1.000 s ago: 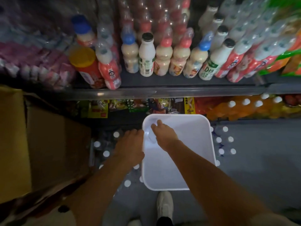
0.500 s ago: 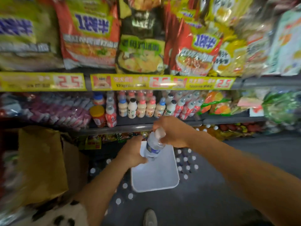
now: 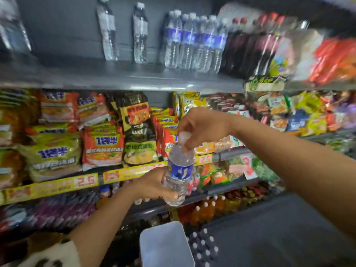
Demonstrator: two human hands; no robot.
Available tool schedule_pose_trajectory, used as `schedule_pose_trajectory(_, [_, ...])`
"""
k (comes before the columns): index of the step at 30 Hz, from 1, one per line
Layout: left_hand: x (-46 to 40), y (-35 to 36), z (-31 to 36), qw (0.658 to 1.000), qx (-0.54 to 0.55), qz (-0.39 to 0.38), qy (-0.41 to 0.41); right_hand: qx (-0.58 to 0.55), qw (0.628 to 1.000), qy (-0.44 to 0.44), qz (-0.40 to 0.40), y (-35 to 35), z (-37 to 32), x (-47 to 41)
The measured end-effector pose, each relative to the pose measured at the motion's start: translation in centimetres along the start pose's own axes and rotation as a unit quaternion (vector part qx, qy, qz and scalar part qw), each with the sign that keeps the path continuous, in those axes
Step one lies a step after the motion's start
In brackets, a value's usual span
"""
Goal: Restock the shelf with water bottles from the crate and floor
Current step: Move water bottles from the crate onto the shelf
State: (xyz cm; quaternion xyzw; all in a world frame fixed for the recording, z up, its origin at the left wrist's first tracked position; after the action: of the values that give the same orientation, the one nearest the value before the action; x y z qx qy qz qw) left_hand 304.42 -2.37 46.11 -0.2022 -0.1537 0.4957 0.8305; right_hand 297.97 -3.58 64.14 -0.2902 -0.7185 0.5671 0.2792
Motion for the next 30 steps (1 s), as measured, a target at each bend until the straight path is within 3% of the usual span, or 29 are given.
schedule_pose_trajectory(7, [-1.4,-4.7,7.0,0.997,0.018,0.052,0.047,0.027,0.980,0.106,0.168,-11.2,0.6,2.3])
schedule_pose_trajectory(14, [-5.7,-6.0,12.3,0.992,-0.004,0.079,0.098,0.045,0.958,0.142,0.243,-16.3,3.5,1.8])
schedule_pose_trajectory(19, [-10.1,-7.6,13.8,0.987,-0.017,0.098,0.130,0.046,0.967,0.105,0.228,-18.2,7.1,-0.9])
schedule_pose_trajectory(23, [-13.9,-9.8,14.9,0.985,0.021,0.099,0.139,-0.087,0.990,-0.014,0.107,-18.8,10.0,-3.1])
schedule_pose_trajectory(26, [-16.5,-11.0,16.3,0.987,0.030,0.079,0.135,-0.158,0.984,-0.079,0.000,-18.9,12.3,-4.5])
schedule_pose_trajectory(30, [-19.3,-11.4,17.2,0.990,0.049,0.047,0.120,-0.151,0.981,-0.120,-0.012,-19.9,14.7,-6.5])
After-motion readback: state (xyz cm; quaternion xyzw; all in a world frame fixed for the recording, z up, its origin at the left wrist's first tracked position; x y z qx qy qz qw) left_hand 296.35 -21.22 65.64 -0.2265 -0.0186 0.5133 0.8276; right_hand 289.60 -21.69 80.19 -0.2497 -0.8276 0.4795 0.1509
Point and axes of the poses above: each hand's wrist, its own x-axis away from the middle knuckle, its own y-axis out of the palm, z = x × y, the point moved 9 cm from there along -x, towards the middle knuckle, and after that the axes turned 3 degrees about y, right-handed, at the moved point
